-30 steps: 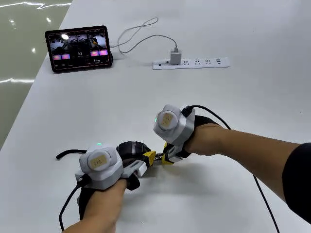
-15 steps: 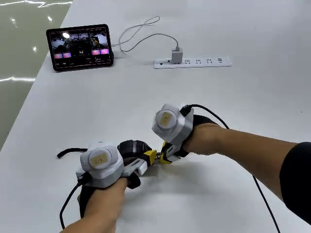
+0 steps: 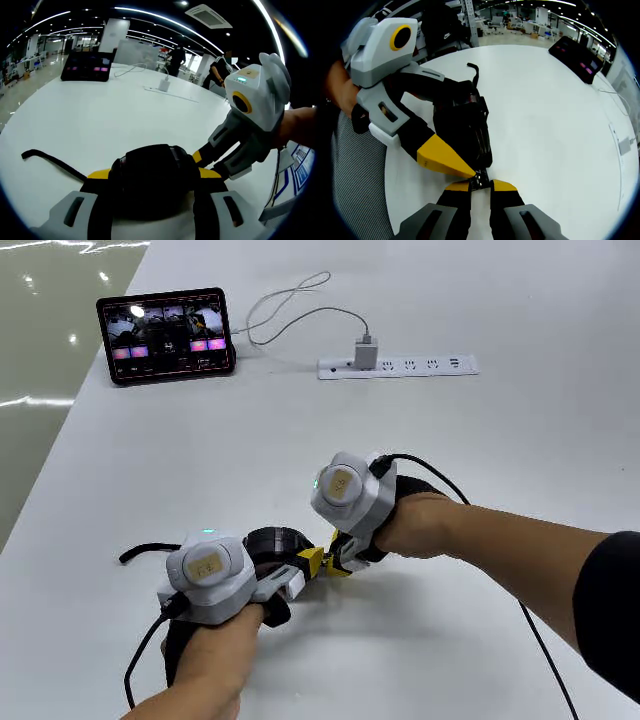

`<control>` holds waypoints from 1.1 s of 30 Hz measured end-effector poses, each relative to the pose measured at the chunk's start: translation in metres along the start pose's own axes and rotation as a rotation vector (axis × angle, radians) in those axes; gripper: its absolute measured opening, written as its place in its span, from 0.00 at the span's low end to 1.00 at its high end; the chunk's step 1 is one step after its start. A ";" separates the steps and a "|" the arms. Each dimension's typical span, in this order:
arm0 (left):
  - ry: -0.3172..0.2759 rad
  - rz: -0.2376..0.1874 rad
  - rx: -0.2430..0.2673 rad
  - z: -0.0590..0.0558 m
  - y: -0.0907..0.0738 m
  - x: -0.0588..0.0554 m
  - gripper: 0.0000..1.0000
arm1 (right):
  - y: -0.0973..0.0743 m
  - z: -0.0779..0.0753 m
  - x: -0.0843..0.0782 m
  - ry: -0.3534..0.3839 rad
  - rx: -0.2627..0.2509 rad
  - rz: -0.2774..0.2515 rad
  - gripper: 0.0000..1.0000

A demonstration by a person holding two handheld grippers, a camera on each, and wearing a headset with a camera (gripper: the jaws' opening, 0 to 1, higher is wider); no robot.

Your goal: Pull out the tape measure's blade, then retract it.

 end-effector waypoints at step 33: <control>-0.003 -0.001 -0.003 0.001 0.001 0.000 0.60 | 0.005 0.003 0.007 -0.005 0.001 -0.008 0.10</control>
Point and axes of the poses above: the centre of the closed fingertips' face, and the gripper's own axes: y roughly forward along the fingers, z roughly to its left, x roughly out of its top, the point moved 4 cm from there along -y, roughly backward along the fingers, and after that the axes turned 6 degrees about -z, right-handed, at the moved point
